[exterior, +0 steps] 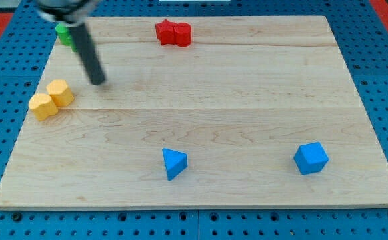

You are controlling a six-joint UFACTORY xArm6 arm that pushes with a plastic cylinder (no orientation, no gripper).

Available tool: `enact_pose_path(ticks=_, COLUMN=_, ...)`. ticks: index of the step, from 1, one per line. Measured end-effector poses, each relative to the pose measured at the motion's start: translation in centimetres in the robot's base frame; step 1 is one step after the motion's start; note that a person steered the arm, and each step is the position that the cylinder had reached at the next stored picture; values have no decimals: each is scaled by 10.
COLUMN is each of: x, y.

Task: Move blue triangle towards the blue cube

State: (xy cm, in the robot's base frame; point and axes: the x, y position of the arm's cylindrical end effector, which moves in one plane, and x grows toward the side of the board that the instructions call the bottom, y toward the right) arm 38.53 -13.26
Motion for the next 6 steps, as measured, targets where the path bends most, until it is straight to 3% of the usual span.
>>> enact_pose_path(ticks=1, x=54, y=73)
enact_pose_path(ticks=2, x=109, y=12)
enact_pose_path(ticks=3, x=129, y=-1)
enact_pose_path(ticks=4, x=146, y=51)
enact_pose_path(ticks=5, x=155, y=150)
enact_pose_path(ticks=6, x=187, y=121)
